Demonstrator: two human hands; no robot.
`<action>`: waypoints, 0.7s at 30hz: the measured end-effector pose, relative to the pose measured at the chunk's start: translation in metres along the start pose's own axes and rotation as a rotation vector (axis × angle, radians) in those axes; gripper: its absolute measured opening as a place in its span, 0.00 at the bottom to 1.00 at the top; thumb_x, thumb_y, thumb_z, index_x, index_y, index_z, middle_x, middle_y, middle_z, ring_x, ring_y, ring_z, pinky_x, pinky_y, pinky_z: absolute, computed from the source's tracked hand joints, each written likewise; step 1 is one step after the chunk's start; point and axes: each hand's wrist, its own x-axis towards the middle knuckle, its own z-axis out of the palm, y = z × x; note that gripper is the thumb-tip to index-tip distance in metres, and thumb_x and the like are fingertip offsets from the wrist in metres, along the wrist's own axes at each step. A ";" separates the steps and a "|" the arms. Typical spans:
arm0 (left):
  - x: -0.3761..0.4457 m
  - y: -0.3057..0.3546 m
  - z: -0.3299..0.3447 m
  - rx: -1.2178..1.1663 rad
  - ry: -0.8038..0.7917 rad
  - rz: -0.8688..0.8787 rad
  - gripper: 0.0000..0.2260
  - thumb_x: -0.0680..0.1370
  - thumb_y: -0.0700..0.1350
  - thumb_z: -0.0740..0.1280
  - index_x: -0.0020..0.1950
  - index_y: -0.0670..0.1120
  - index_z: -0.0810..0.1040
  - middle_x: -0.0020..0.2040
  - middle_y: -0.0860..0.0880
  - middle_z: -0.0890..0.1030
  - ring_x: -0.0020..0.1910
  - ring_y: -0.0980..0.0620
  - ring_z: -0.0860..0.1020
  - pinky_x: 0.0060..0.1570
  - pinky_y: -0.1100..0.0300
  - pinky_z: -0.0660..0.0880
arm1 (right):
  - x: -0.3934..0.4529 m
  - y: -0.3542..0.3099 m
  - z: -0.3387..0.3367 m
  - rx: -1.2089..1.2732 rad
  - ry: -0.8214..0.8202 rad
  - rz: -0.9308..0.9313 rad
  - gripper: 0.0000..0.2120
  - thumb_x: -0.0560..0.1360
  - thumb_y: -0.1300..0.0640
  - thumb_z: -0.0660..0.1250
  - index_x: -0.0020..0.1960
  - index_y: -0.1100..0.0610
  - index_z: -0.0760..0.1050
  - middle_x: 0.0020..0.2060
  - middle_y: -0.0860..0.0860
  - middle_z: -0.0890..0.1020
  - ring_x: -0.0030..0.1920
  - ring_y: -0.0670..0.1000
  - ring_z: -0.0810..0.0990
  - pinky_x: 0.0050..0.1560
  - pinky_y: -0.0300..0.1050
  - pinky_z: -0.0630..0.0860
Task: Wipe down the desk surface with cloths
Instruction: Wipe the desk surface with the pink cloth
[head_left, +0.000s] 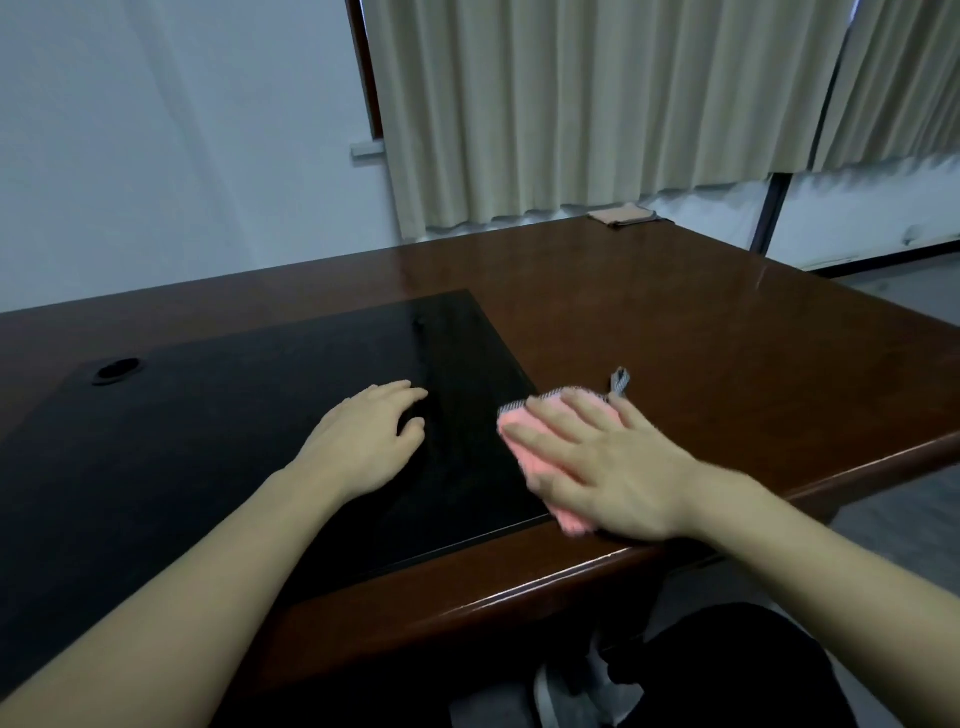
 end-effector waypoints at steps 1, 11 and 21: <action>0.002 0.003 -0.001 -0.006 0.009 0.011 0.22 0.84 0.50 0.58 0.79 0.56 0.65 0.81 0.53 0.62 0.80 0.49 0.59 0.77 0.46 0.59 | -0.017 -0.004 0.004 -0.001 0.004 -0.029 0.29 0.80 0.32 0.37 0.78 0.32 0.32 0.80 0.40 0.35 0.80 0.51 0.33 0.79 0.59 0.34; 0.035 0.060 0.009 -0.121 0.029 0.067 0.22 0.85 0.53 0.58 0.79 0.56 0.65 0.81 0.54 0.60 0.81 0.48 0.55 0.79 0.44 0.52 | -0.012 0.029 -0.004 0.024 -0.049 0.002 0.34 0.71 0.25 0.30 0.76 0.29 0.32 0.78 0.37 0.33 0.79 0.48 0.31 0.79 0.56 0.34; 0.045 0.071 0.027 -0.092 0.002 0.023 0.21 0.86 0.54 0.53 0.80 0.58 0.61 0.82 0.56 0.56 0.82 0.49 0.50 0.79 0.45 0.45 | 0.081 0.087 -0.013 0.078 -0.024 0.257 0.29 0.83 0.34 0.43 0.81 0.35 0.41 0.83 0.45 0.43 0.82 0.56 0.40 0.77 0.67 0.39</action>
